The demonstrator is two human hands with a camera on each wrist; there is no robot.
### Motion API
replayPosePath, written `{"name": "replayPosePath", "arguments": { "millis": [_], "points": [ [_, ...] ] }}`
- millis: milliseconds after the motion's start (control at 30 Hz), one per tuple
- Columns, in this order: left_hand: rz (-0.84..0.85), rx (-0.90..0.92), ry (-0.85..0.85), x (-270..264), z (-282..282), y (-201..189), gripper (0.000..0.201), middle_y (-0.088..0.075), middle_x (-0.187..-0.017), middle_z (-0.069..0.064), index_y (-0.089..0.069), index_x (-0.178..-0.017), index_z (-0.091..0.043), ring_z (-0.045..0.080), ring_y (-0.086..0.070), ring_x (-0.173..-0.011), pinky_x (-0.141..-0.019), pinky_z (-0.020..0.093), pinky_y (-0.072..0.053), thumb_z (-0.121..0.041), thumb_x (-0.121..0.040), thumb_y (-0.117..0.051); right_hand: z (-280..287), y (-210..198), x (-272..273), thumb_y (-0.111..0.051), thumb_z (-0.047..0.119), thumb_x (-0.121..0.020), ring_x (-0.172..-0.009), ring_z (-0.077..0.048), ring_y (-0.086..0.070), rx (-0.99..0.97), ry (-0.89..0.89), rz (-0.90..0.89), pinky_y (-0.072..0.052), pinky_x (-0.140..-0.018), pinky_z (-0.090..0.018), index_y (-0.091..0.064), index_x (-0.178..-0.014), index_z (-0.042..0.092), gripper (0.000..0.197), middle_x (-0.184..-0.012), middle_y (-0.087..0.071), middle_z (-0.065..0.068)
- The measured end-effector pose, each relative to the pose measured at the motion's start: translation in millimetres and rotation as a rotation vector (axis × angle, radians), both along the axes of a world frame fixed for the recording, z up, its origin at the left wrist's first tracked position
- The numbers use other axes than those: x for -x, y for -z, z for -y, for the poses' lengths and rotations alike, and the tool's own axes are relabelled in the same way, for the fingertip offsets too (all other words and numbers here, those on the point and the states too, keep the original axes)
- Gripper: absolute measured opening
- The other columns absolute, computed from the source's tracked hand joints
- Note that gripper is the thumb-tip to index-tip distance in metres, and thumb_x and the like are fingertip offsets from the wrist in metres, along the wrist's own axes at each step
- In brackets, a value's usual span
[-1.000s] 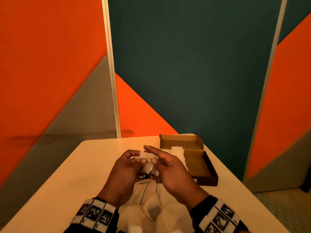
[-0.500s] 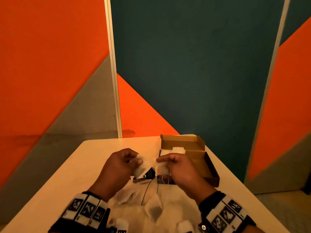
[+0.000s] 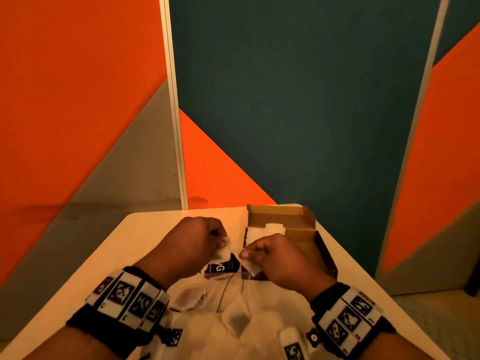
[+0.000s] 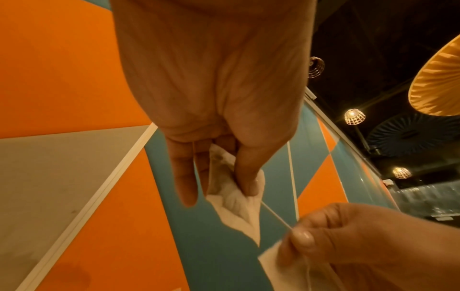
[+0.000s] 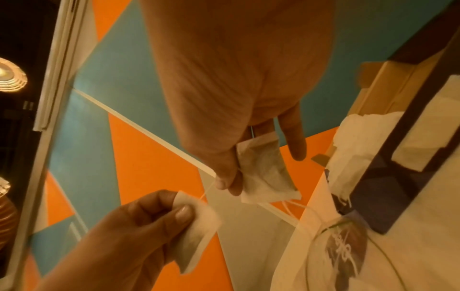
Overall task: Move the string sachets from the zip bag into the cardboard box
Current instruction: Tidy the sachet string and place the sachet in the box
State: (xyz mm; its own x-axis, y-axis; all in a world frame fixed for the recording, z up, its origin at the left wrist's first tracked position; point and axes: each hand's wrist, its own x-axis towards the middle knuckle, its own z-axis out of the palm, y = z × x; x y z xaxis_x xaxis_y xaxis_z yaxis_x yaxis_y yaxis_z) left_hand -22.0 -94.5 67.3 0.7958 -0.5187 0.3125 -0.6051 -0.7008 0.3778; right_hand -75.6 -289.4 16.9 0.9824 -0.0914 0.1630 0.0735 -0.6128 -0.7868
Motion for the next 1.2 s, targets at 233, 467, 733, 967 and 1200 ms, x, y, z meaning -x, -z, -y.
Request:
{"name": "replayPosePath", "arguments": {
  "millis": [233,467,733,967,1200],
  "points": [
    [-0.043,0.059,-0.069,-8.7,-6.5,4.1,0.007,-0.072,-0.091,-0.006,-0.072,-0.095,-0.025,0.004,-0.062,-0.075,-0.063,0.022,-0.048,-0.023,-0.092,-0.066,23.8,0.8,-1.1,-0.059,0.02,-0.099,-0.097,-0.01,-0.066,0.127,0.102,-0.091,-0.054,-0.078,-0.016,-0.075,-0.115,0.023,0.023,-0.117,-0.071,0.007],
    [-0.023,0.003,0.02,-7.1,16.6,17.8,0.011,-0.072,-0.086,-0.007,-0.074,-0.093,-0.025,0.002,-0.06,-0.07,-0.052,0.008,-0.037,-0.02,-0.092,-0.064,-9.5,-5.1,-7.8,-0.071,0.033,-0.091,-0.094,-0.017,-0.073,-0.018,-0.074,-0.01,-0.059,-0.09,-0.045,-0.078,-0.103,0.03,0.014,-0.105,-0.077,0.005],
    [-0.065,-0.02,0.019,-14.2,2.3,19.2,0.011,-0.069,-0.089,-0.012,-0.072,-0.096,-0.028,0.0,-0.06,-0.076,-0.058,0.009,-0.04,-0.02,-0.09,-0.067,5.8,-7.6,-6.8,-0.067,0.027,-0.095,-0.081,0.004,-0.062,0.114,-0.032,0.013,-0.05,-0.074,-0.011,-0.079,-0.105,0.018,0.018,-0.108,-0.076,0.005],
    [-0.572,0.594,0.267,-12.0,-6.6,36.4,0.004,-0.076,-0.102,0.009,-0.072,-0.089,-0.002,0.021,-0.071,-0.093,-0.082,0.028,-0.055,-0.001,-0.086,-0.069,2.9,-7.7,-3.5,-0.067,0.024,-0.095,-0.09,-0.013,-0.072,-0.127,-0.024,0.052,-0.059,-0.09,-0.041,-0.08,-0.096,0.021,0.013,-0.096,-0.078,0.004],
    [-0.818,1.209,0.401,-0.9,18.5,53.1,0.018,-0.073,-0.103,0.018,-0.063,-0.09,-0.005,0.031,-0.069,-0.089,-0.069,0.036,-0.06,-0.01,-0.074,-0.07,-12.0,-3.1,1.0,-0.064,0.016,-0.097,-0.083,-0.02,-0.075,-0.42,-0.111,-0.006,-0.064,-0.075,-0.038,-0.078,-0.104,0.014,0.016,-0.1,-0.078,-0.011]
  ]
}}
